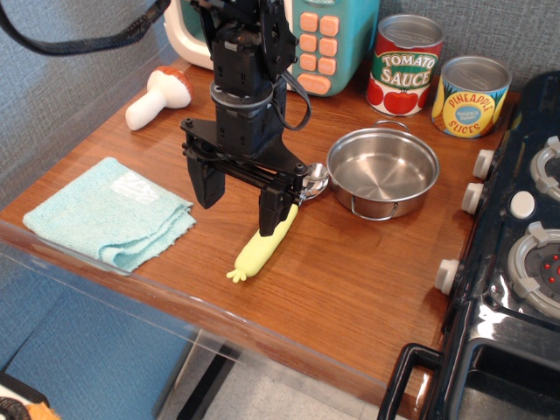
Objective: Move the silver pot so that it's in front of the microwave.
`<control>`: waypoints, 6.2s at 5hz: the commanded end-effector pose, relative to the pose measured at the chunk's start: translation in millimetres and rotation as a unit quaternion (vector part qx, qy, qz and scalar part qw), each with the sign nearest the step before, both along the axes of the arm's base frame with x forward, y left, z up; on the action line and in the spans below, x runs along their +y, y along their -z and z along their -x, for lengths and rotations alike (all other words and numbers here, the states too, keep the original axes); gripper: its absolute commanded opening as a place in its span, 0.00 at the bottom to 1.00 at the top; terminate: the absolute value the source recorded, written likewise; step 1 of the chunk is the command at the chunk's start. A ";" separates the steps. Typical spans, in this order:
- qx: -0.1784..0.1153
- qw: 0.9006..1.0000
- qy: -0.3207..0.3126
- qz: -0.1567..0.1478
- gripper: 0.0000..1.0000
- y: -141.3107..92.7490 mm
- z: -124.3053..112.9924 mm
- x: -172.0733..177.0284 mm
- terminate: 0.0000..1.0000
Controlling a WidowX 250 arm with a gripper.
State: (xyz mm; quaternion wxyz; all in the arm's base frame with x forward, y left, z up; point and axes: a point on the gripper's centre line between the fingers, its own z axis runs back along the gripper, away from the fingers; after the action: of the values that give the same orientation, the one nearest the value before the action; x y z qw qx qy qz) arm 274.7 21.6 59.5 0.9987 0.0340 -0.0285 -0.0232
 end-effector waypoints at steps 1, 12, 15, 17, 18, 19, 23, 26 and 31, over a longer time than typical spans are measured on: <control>0.000 1.000 0.000 0.000 1.00 0.0 0.0 0.0 0.00; -0.036 0.998 0.023 0.052 0.00 36.3 -136.5 -36.0 0.00; -0.047 0.996 0.026 0.066 0.00 23.2 -141.1 -54.4 0.00; -0.168 0.971 0.025 0.169 0.00 -83.6 -126.3 -70.9 0.00; -0.158 0.980 -0.024 0.115 0.00 -84.3 -96.2 -31.1 0.00; -0.132 0.987 -0.071 0.049 0.00 -65.6 -92.7 12.4 0.00; -0.082 0.992 -0.090 -0.043 0.00 -10.8 -111.5 118.3 0.00; -0.049 0.995 -0.068 -0.058 1.00 5.6 -111.9 122.4 0.00; -0.079 0.995 -0.046 -0.030 1.00 -64.0 -108.0 112.9 0.00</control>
State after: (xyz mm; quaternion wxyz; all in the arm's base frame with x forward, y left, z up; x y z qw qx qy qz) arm 380.6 133.6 78.7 0.9968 0.0524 -0.0583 0.0185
